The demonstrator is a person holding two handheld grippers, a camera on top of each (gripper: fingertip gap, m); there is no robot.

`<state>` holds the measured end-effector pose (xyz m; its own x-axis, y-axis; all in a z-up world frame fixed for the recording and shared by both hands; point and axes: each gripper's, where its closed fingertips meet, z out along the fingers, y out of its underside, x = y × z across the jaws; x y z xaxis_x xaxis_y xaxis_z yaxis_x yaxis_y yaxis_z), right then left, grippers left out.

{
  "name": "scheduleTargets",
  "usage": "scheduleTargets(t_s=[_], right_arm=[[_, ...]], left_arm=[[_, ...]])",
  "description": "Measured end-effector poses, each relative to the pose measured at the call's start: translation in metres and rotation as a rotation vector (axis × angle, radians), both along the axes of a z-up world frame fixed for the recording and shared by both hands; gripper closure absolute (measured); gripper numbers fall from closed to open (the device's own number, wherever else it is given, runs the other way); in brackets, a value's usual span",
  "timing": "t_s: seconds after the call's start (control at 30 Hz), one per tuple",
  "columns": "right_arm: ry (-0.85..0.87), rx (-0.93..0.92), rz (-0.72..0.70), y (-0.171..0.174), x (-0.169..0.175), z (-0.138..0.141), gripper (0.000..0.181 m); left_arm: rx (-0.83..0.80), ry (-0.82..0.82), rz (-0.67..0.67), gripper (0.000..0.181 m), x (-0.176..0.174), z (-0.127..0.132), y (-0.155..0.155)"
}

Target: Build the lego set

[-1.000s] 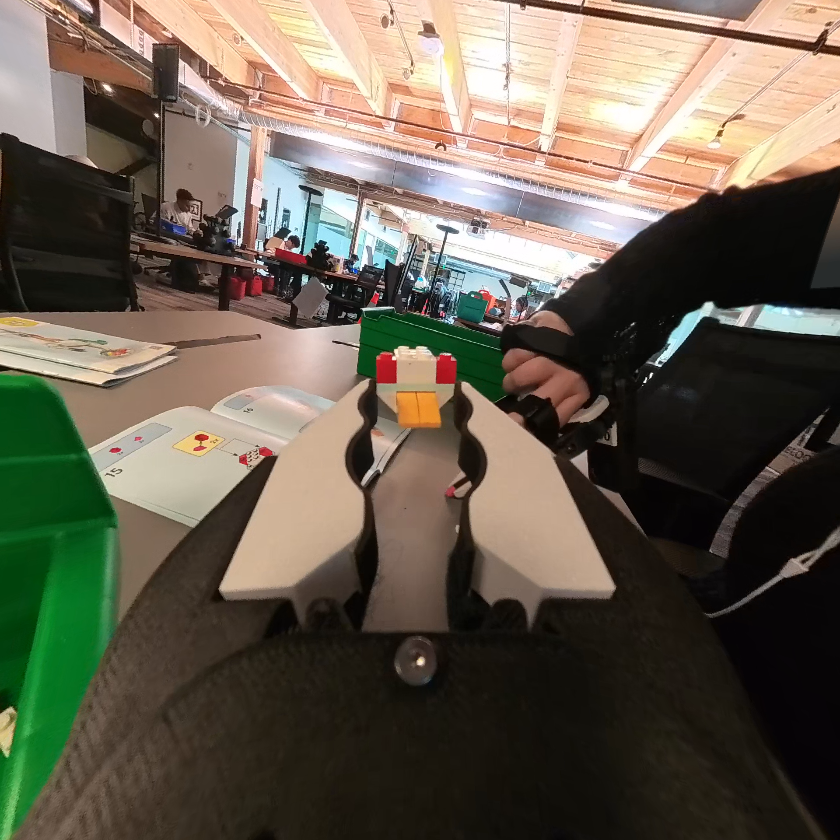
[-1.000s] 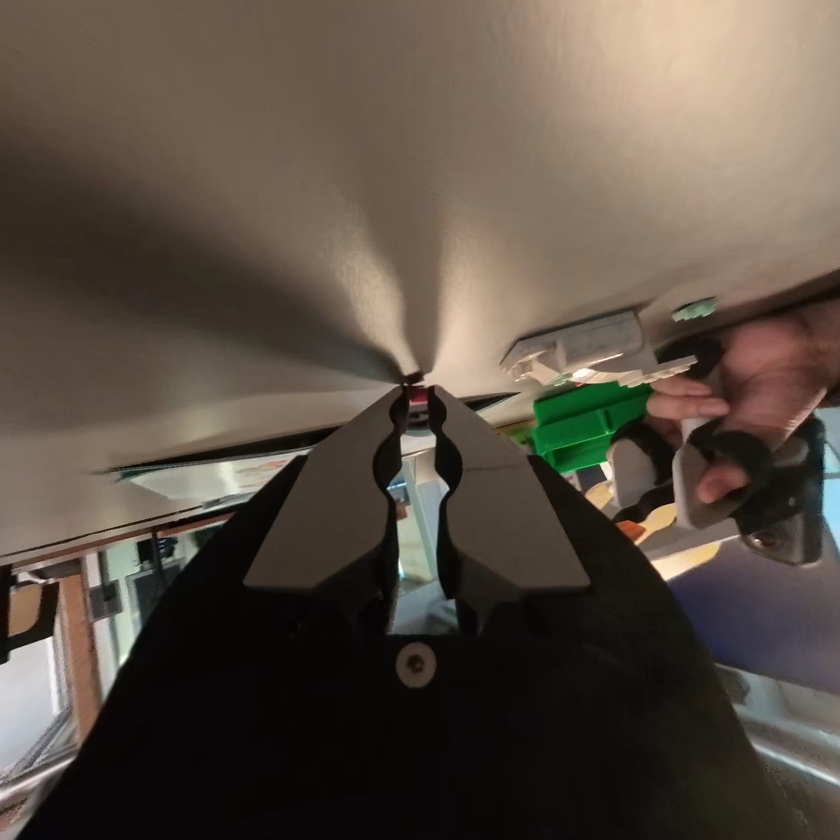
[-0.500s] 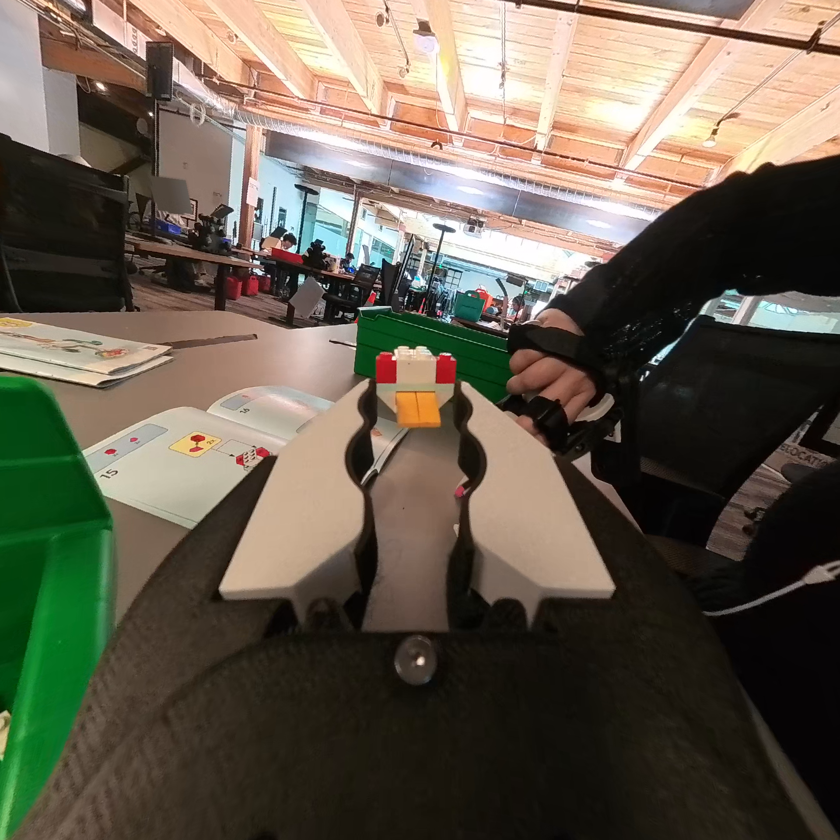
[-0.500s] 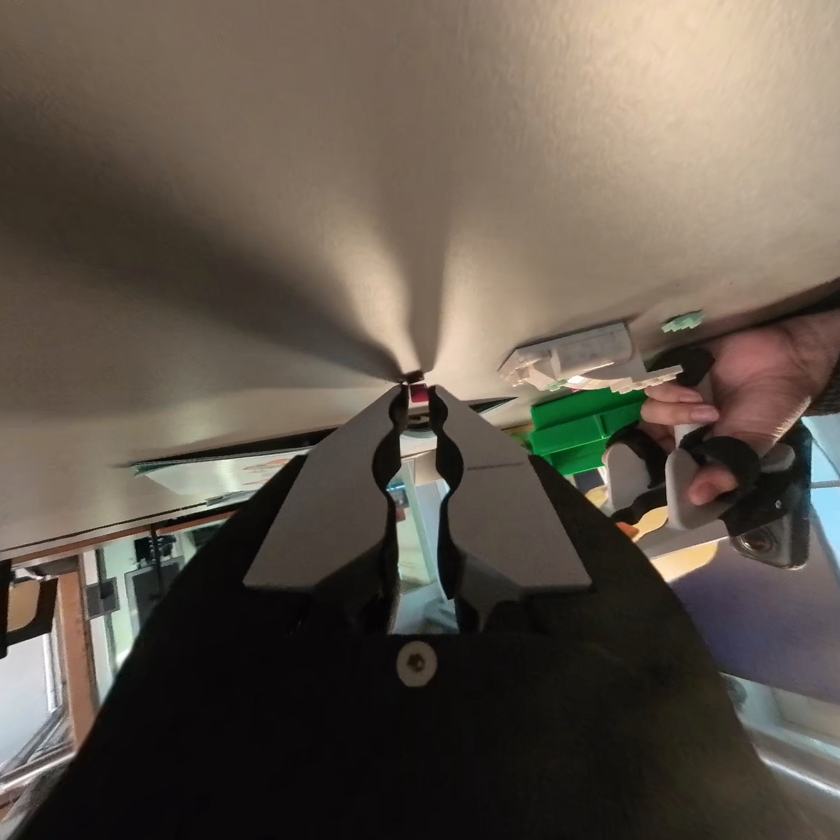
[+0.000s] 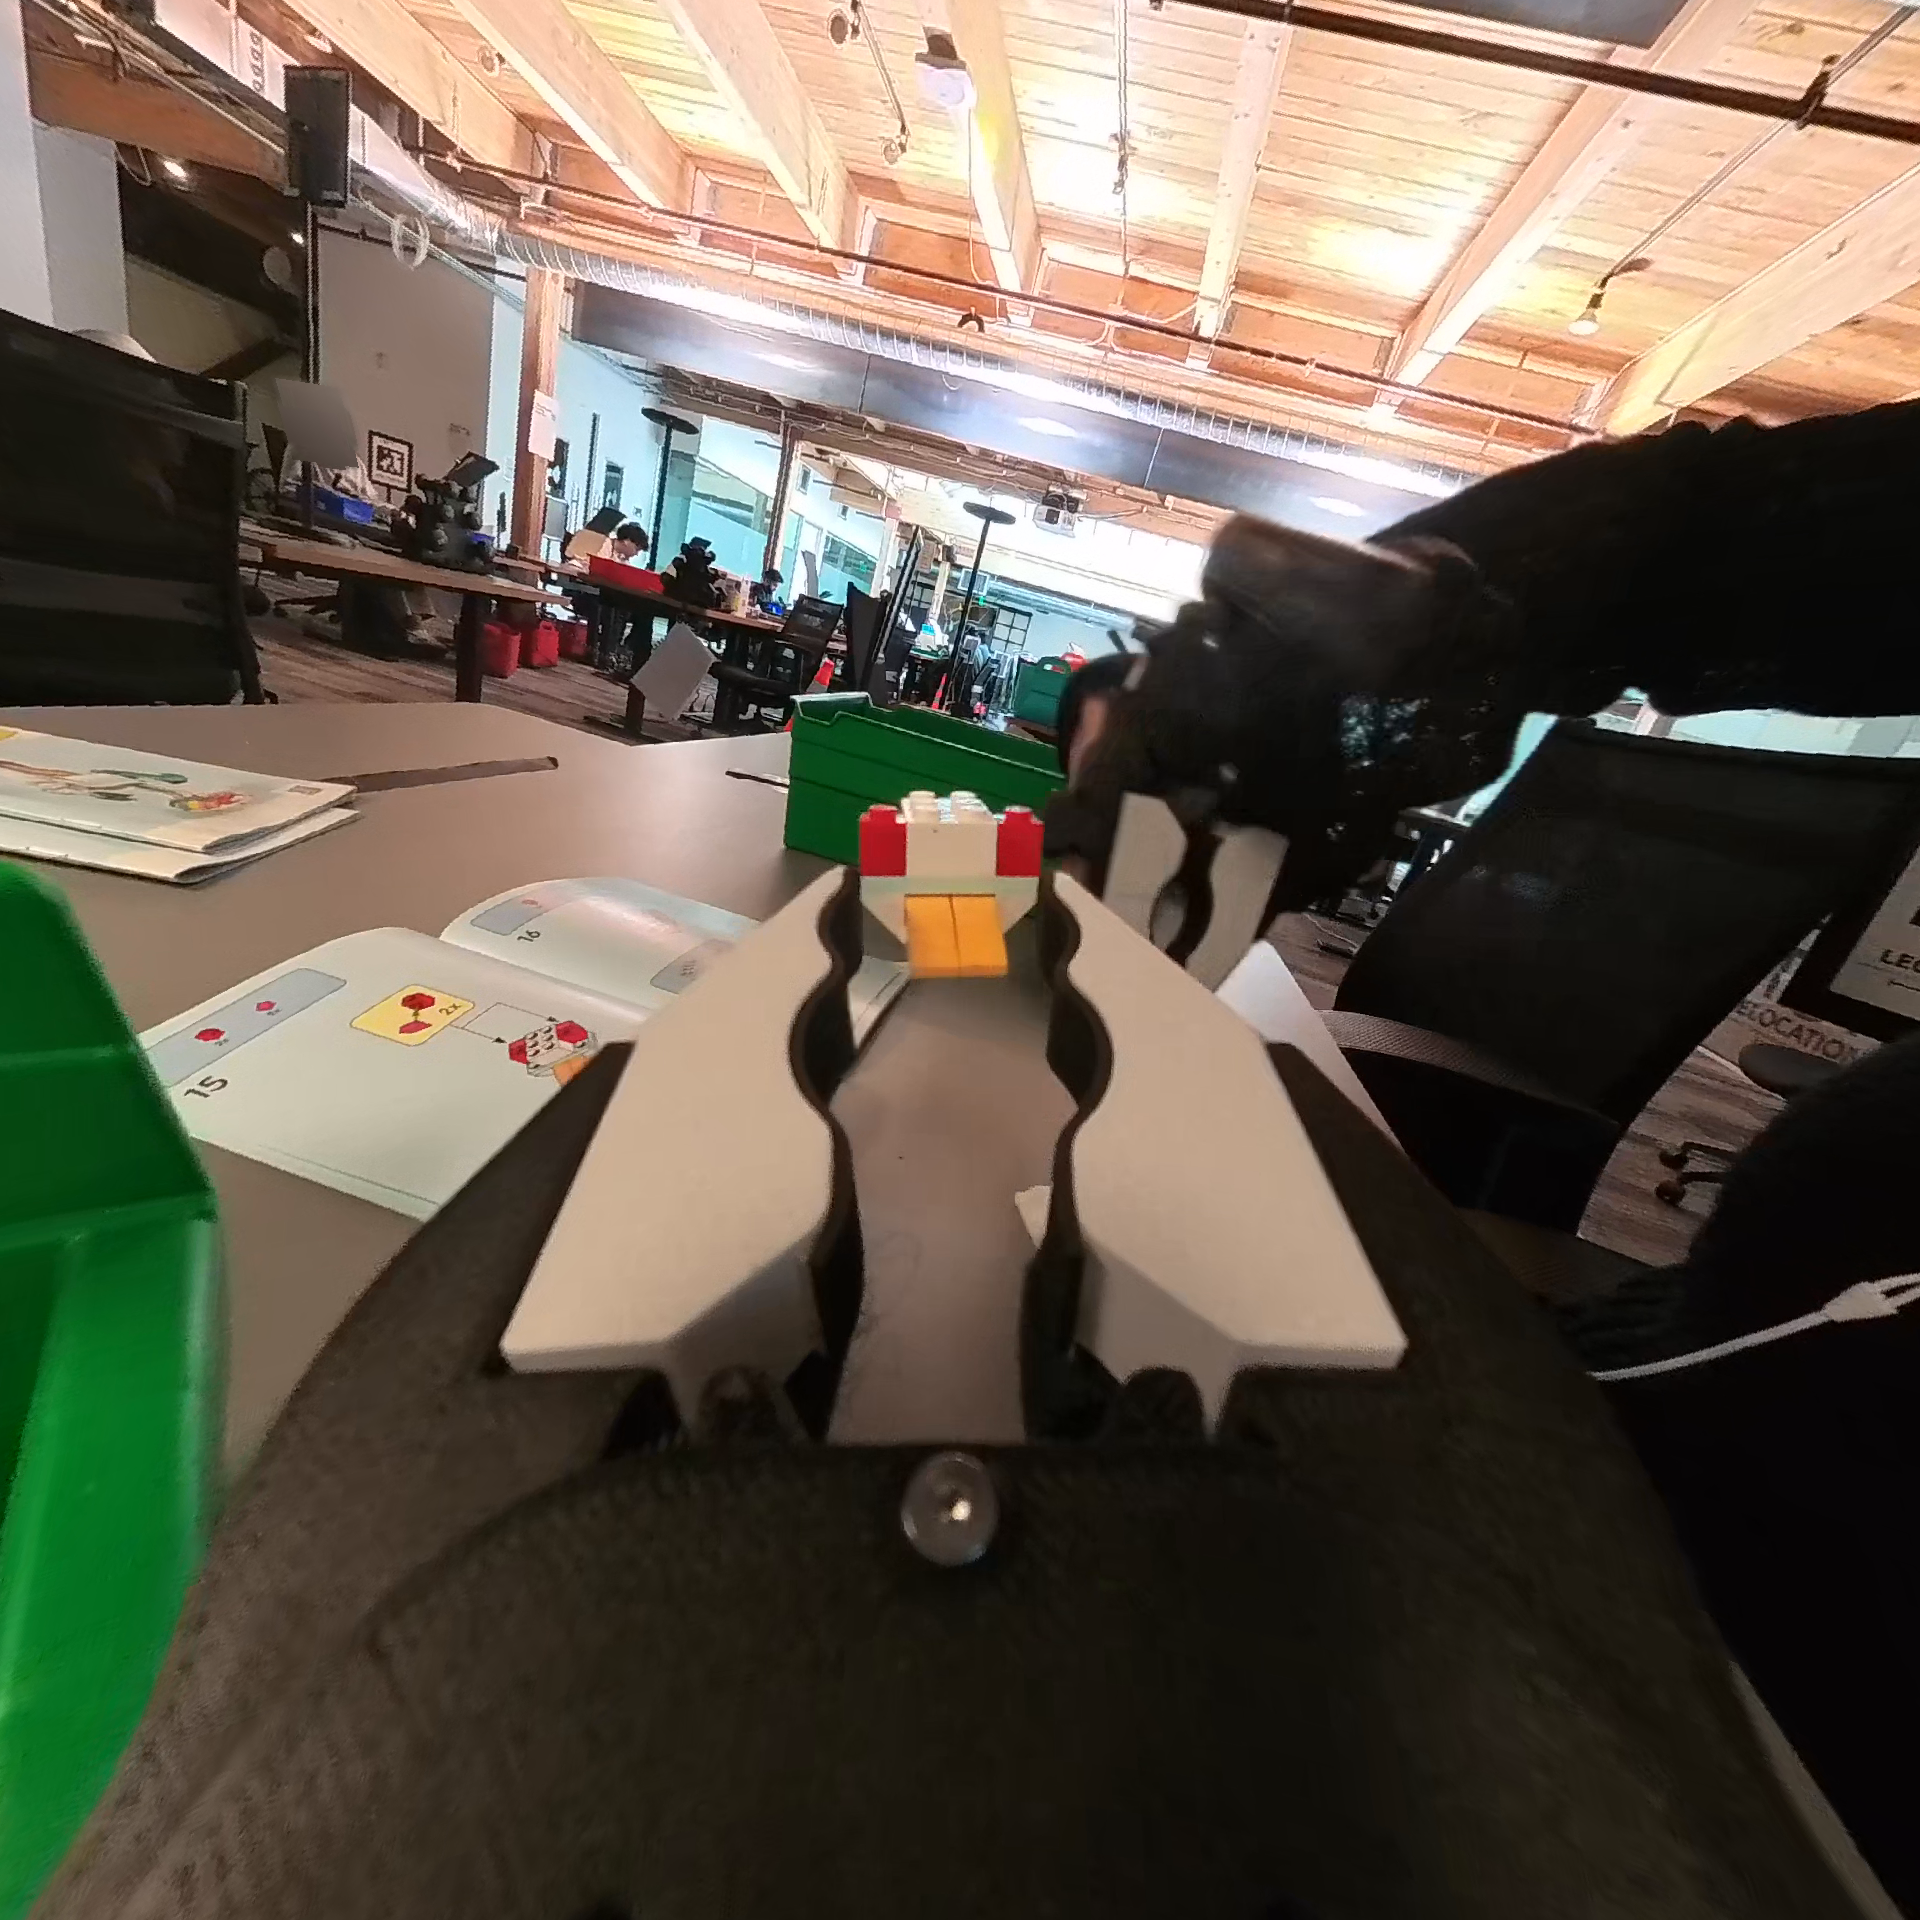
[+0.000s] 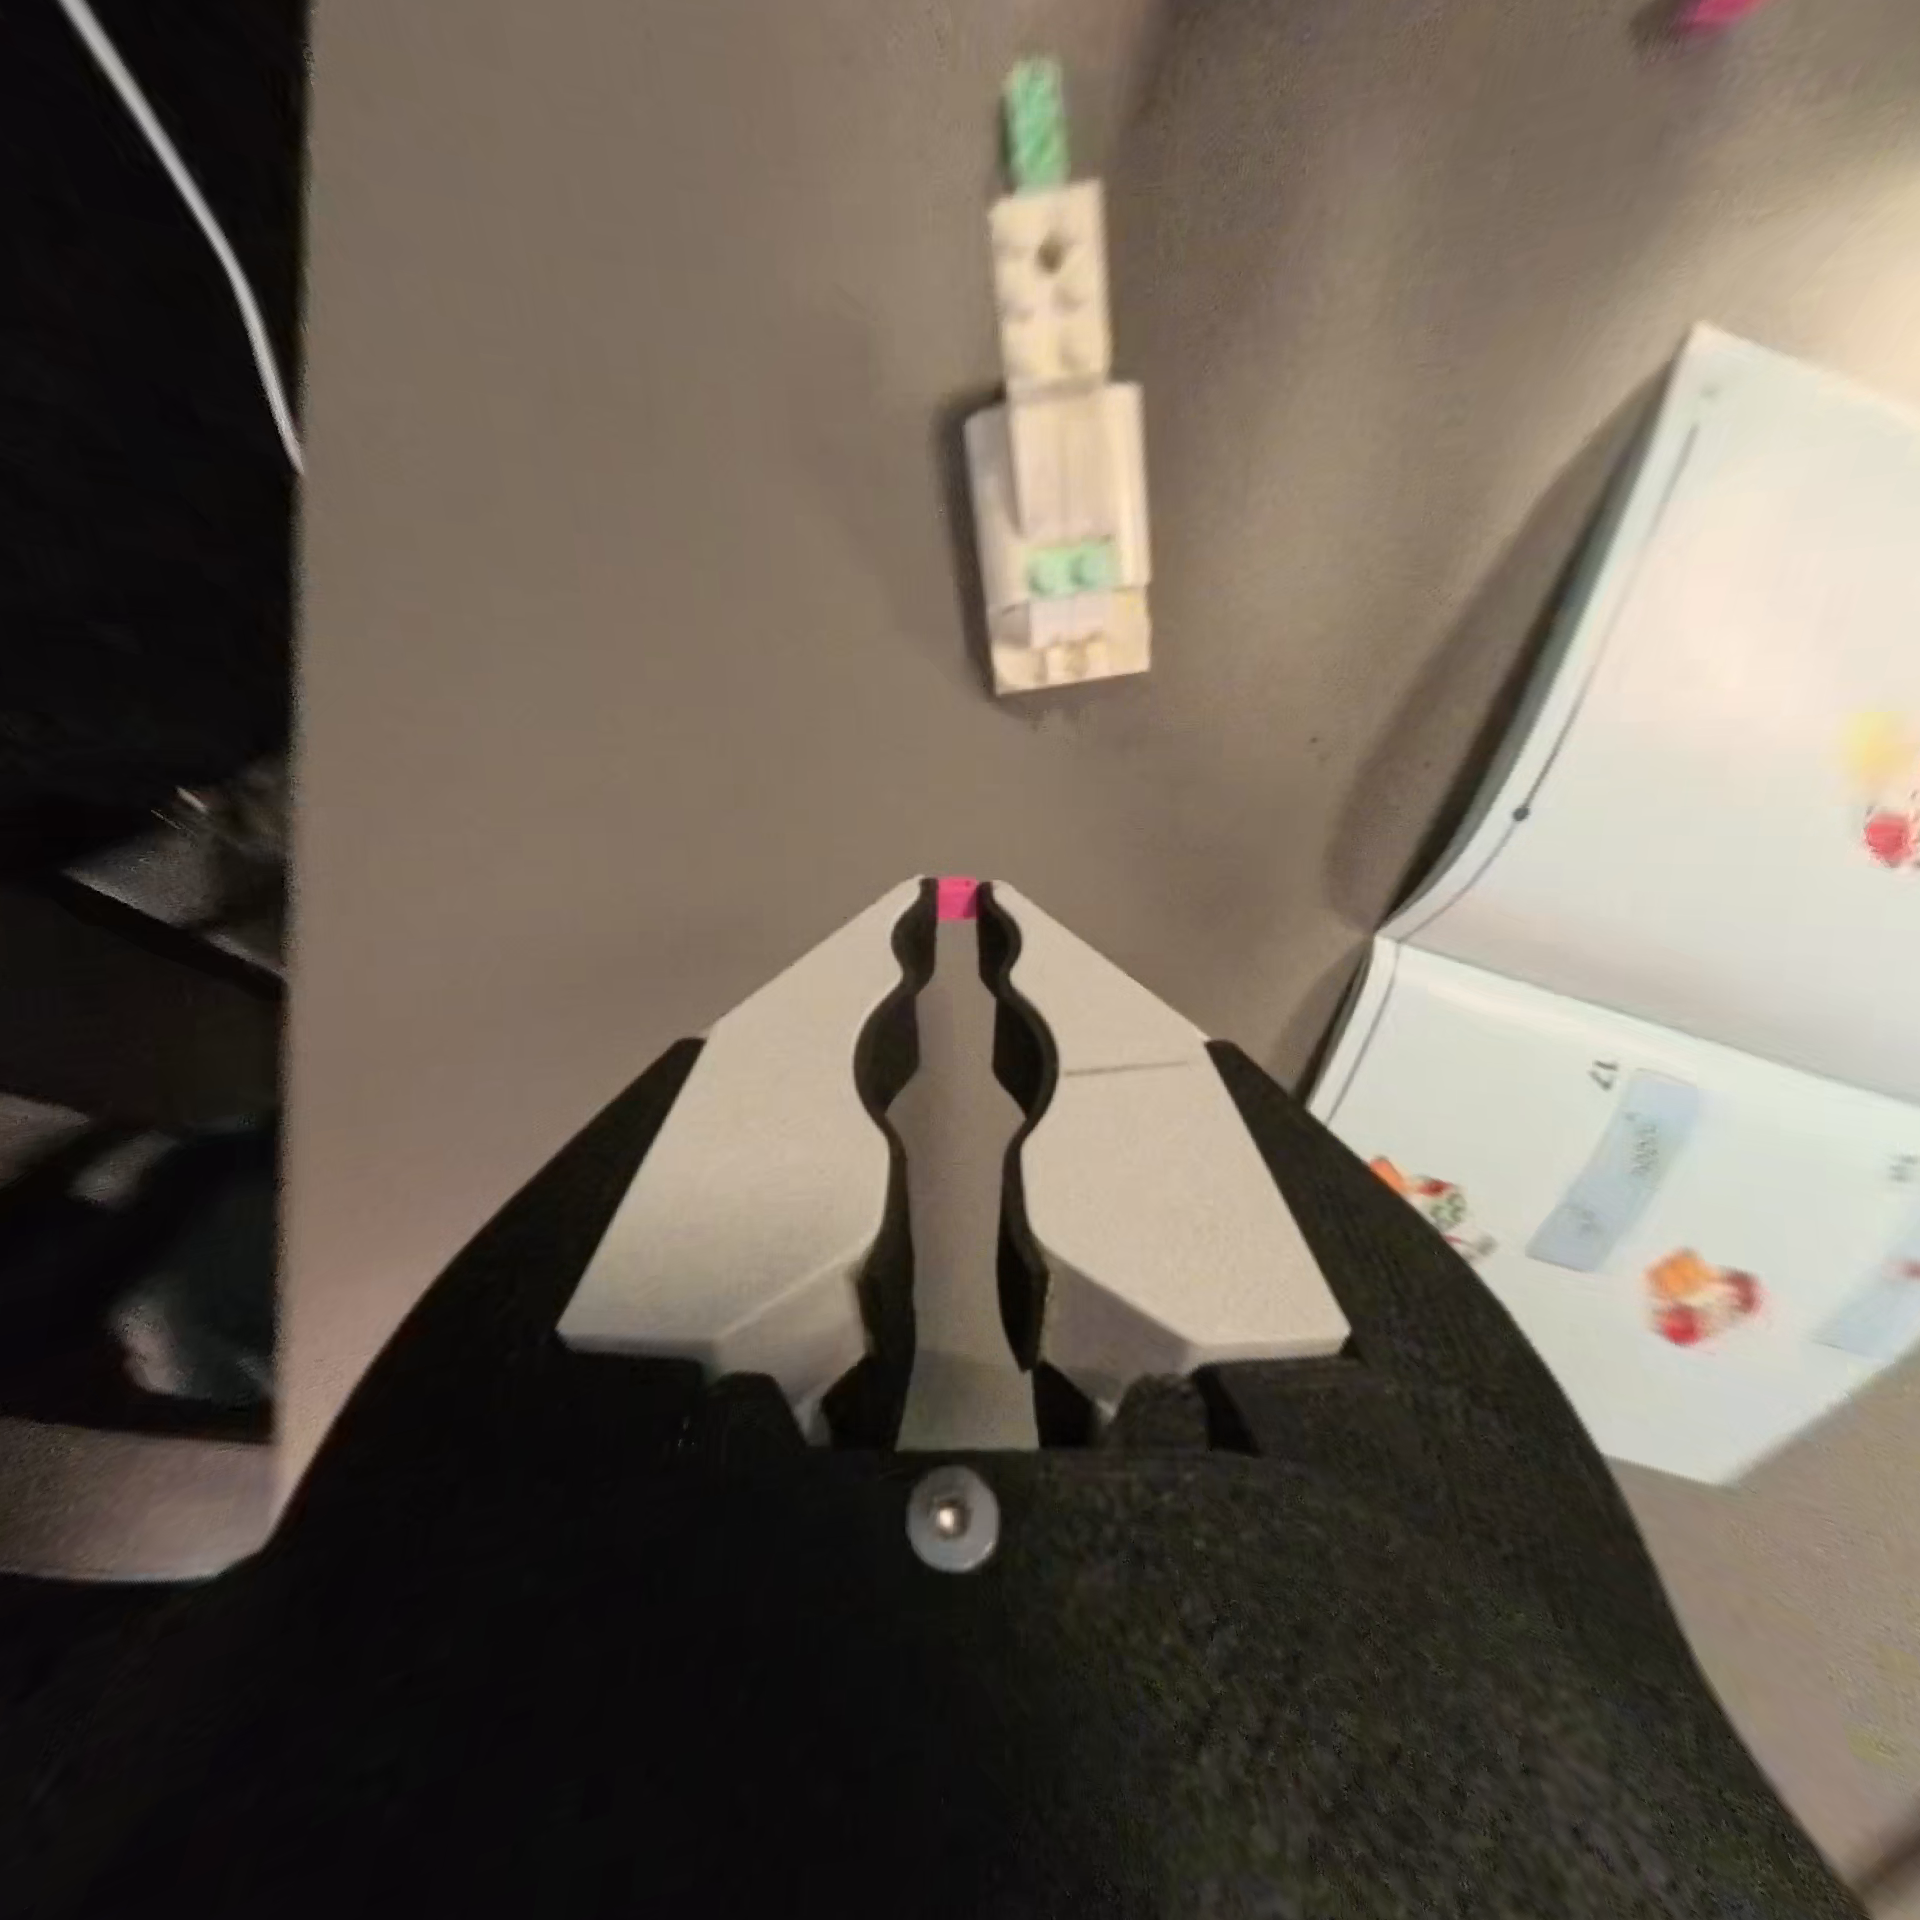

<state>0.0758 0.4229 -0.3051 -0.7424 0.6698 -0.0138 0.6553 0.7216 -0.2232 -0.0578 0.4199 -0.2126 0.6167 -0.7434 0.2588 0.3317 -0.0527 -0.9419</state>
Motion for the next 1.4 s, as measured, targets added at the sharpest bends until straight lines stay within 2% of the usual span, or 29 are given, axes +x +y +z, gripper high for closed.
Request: scheduleTargets(t_s=[0.13,0.27,0.4,0.57,0.67,0.83,1.03,1.23,1.4], right_arm=[[-0.008,-0.217,-0.152,-0.006,-0.019,0.026,0.175],[-0.043,-0.325,-0.209,-0.010,-0.032,0.062,0.175],[-0.100,-0.233,-0.168,0.001,-0.039,0.103,0.175],[-0.094,-0.072,-0.144,-0.004,-0.077,0.191,0.175],[-0.106,0.022,-0.114,-0.019,-0.097,0.244,0.175],[-0.181,0.086,-0.047,-0.070,-0.099,0.307,0.175],[-0.337,0.213,-0.093,-0.110,-0.072,0.331,0.176],[-0.405,0.304,-0.120,-0.135,-0.050,0.334,0.175],[-0.476,0.386,-0.131,-0.145,-0.031,0.335,0.176]], left_arm=[[0.025,-0.001,-0.035,0.149,0.005,0.003,-0.006],[0.083,-0.053,-0.053,0.149,0.008,0.014,-0.012],[0.148,-0.220,0.016,0.148,-0.005,0.045,-0.007],[0.361,-0.427,0.153,0.148,-0.023,0.110,-0.017],[0.480,-0.595,0.170,0.148,-0.024,0.148,-0.033],[0.516,-0.693,0.112,0.148,0.015,0.185,-0.049],[0.542,-0.744,-0.008,0.148,0.060,0.215,-0.083],[0.541,-0.744,-0.060,0.148,0.081,0.230,-0.115],[0.502,-0.743,-0.111,0.148,0.094,0.236,-0.127]])
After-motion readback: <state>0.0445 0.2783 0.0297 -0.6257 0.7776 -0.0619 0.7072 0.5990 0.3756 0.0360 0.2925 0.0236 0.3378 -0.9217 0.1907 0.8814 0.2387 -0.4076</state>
